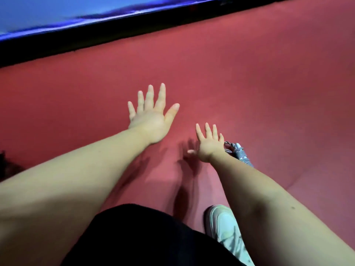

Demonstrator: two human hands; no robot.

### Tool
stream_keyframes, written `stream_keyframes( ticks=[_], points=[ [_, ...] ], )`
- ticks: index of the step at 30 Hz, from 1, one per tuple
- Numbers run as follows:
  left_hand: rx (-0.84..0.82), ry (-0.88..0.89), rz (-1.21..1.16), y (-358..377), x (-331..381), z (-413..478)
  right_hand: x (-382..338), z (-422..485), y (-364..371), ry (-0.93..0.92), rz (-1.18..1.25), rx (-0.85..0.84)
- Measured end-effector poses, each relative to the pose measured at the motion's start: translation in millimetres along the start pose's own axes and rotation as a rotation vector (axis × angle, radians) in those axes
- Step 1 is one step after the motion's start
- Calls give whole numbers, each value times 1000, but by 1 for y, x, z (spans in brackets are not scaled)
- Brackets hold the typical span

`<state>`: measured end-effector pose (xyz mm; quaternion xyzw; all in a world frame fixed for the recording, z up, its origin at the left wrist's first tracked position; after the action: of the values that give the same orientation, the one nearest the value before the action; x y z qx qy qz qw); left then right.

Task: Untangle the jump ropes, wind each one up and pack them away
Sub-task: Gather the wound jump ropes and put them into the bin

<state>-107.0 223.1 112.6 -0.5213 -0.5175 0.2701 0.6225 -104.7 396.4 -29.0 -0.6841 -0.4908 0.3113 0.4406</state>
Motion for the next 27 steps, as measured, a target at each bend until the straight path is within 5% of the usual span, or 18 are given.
stream_keyframes(
  ticks=[7, 14, 21, 27],
  points=[
    [-177, 24, -92, 72, 32, 15, 97, 8, 67, 237, 76, 3],
    [-222, -7, -48, 63, 7, 15, 106, 10, 69, 340, 513, 1],
    [-302, 21, 88, 12, -41, -7, 21, -3, 23, 115, 711, -138],
    [-251, -217, -246, -39, -133, -84, -137, -60, -42, -114, 1311, -507]
  ],
)
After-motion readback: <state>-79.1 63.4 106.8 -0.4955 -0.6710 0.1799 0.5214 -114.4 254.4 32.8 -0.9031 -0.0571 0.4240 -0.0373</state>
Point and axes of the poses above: each hand's wrist, its own z-axis towards the middle knuckle, its own y-axis out of the palm, x = y × z, the point moved 6 cm from there along z, towards the middle knuckle, and after that the axes turned 14 degrees about y, right-handed, at the moved point
